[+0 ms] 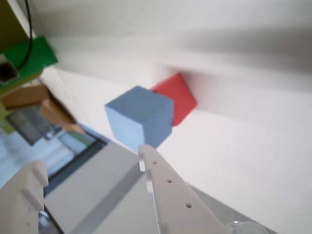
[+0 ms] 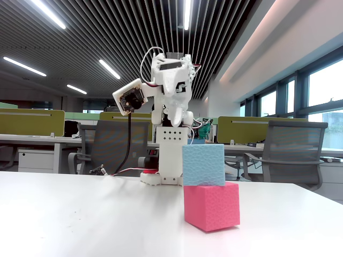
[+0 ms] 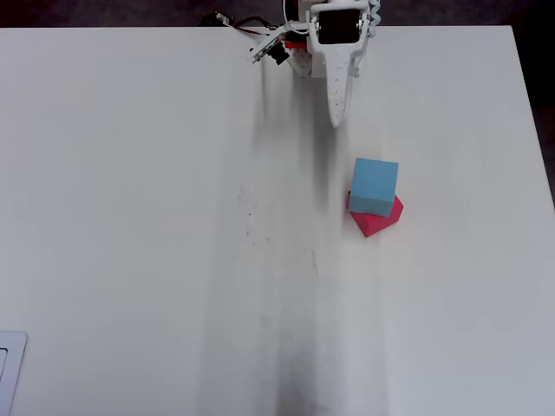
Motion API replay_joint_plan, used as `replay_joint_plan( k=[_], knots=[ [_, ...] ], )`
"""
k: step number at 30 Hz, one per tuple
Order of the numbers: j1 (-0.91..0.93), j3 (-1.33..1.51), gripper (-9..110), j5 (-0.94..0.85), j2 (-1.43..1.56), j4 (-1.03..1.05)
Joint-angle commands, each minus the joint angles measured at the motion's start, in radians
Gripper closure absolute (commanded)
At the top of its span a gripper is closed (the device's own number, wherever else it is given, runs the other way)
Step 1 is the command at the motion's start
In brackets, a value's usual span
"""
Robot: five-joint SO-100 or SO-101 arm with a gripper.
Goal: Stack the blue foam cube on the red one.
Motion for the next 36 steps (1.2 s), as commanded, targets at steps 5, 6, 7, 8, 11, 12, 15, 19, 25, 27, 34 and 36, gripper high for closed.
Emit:
replay_joint_plan(
  k=[5,6,7,8,11,12,15,19,25,27,34,36],
  knots=[
    [-0.002,-0.026,78,-0.005,0.005,-0.006],
    [-0.002,-0.028,78,-0.005,0.005,-0.006],
    [0.0,-0.028,78,-0.005,0.006,-0.006],
    [0.0,-0.029,78,-0.005,0.006,-0.008],
    [0.003,-0.037,78,-0.005,0.006,-0.009],
    [0.003,-0.037,78,-0.005,0.005,-0.009],
    [0.002,-0.04,77,-0.005,0.012,0.002],
    [0.002,-0.04,77,-0.005,-0.003,0.0],
    [0.021,-0.049,78,-0.005,-0.032,-0.034],
    [0.021,-0.049,78,-0.005,-0.032,-0.034],
    [0.023,-0.052,78,-0.005,-0.029,-0.02],
    [0.023,-0.052,78,-0.005,-0.026,-0.021]
  ],
)
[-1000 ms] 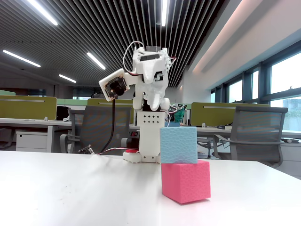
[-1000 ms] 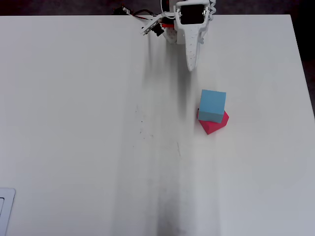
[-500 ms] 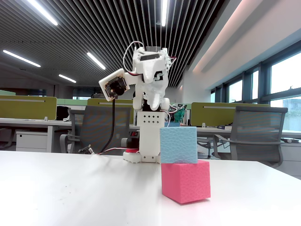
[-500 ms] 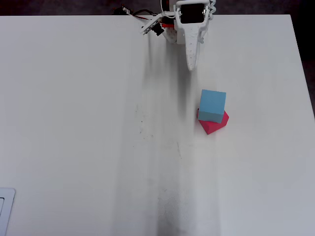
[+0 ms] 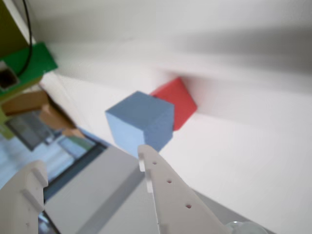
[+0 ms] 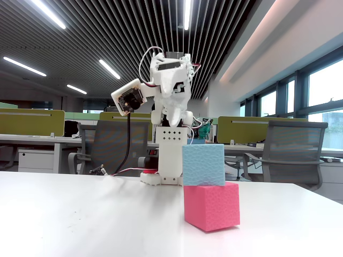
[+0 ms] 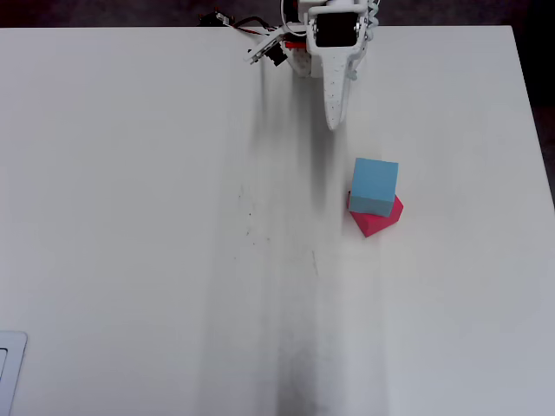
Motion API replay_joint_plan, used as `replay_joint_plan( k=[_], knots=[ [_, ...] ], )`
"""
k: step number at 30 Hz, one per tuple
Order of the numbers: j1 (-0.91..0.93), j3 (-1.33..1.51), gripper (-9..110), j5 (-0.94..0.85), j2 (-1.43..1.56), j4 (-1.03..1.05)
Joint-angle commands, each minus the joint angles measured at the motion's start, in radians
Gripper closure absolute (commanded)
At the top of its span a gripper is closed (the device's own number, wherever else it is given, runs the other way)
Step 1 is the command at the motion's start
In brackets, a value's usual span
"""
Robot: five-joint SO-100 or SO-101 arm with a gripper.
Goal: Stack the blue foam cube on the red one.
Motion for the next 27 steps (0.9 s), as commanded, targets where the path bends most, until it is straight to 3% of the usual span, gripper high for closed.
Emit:
replay_joint_plan(
  k=[1,27],
  knots=[
    [0.008,-0.051,78,-0.005,0.011,0.0],
    [-0.017,-0.055,78,0.0,0.081,0.064]
  ],
)
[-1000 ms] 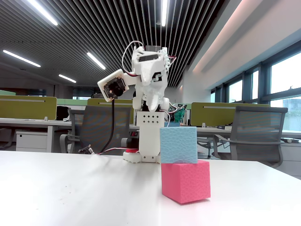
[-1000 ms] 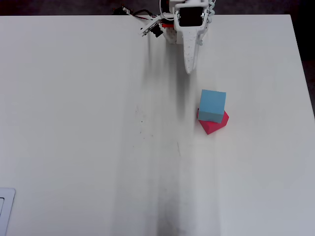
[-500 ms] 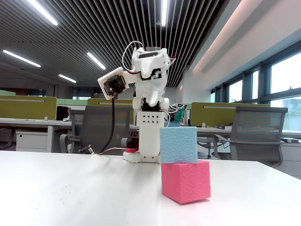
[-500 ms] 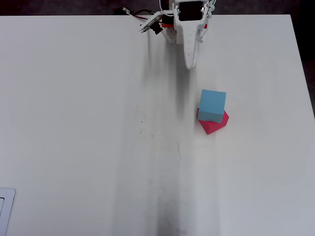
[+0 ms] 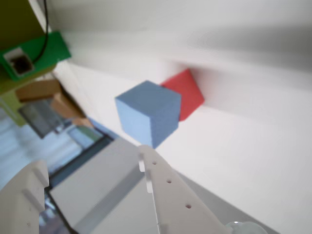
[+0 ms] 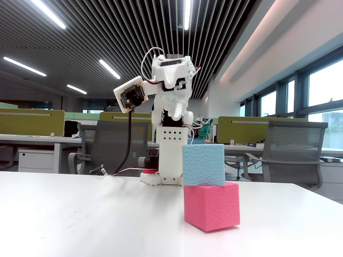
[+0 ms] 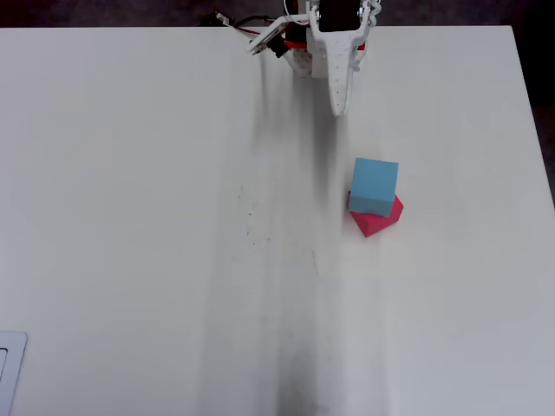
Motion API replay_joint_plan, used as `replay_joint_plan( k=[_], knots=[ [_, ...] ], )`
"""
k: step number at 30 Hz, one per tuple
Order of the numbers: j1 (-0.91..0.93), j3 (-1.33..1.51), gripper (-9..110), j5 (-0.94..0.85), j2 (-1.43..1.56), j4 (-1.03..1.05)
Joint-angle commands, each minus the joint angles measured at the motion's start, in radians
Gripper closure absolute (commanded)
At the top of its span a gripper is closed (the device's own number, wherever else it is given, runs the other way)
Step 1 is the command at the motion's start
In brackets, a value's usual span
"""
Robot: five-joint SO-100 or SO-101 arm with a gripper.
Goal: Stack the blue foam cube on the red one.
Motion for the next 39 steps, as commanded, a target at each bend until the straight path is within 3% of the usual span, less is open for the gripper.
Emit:
replay_joint_plan(
  k=[1,39],
  knots=[
    [-0.003,-0.066,79,0.0,-0.021,0.011],
    [0.006,-0.038,80,-0.005,0.02,-0.026]
  ],
)
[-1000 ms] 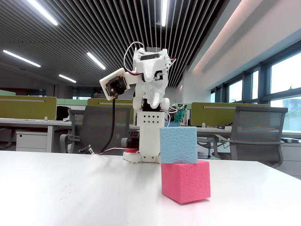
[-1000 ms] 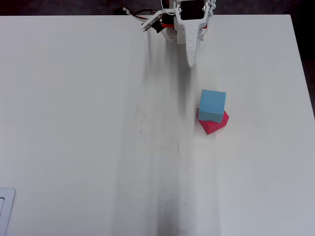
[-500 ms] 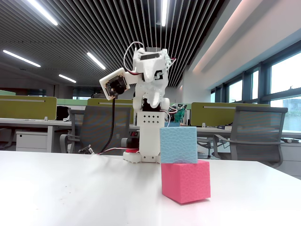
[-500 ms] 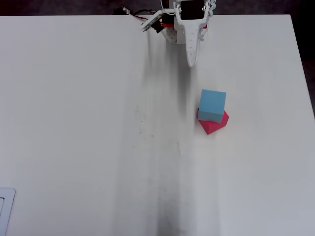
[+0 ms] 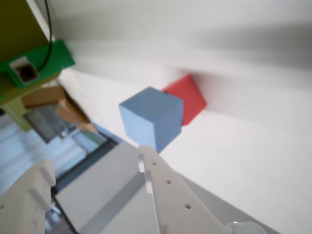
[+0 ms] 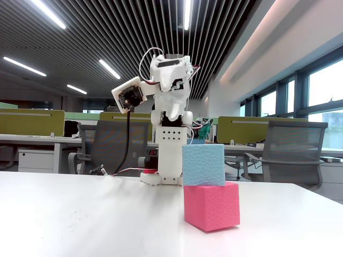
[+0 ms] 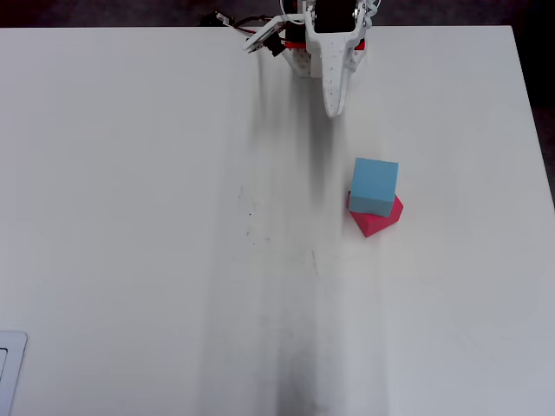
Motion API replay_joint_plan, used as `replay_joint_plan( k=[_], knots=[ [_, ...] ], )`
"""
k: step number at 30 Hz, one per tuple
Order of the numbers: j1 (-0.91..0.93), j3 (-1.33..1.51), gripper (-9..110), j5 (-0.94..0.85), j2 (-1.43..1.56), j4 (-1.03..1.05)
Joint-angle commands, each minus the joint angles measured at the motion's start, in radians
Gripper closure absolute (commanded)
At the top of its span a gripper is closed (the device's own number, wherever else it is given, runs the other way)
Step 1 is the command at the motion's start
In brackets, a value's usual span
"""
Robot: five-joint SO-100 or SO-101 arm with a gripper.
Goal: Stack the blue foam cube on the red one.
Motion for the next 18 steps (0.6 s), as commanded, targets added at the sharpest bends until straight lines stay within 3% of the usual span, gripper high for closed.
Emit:
replay_joint_plan(
  k=[1,18],
  knots=[
    [-0.011,-0.037,80,-0.005,0.021,-0.023],
    [-0.015,-0.029,80,-0.005,0.032,-0.038]
  ],
)
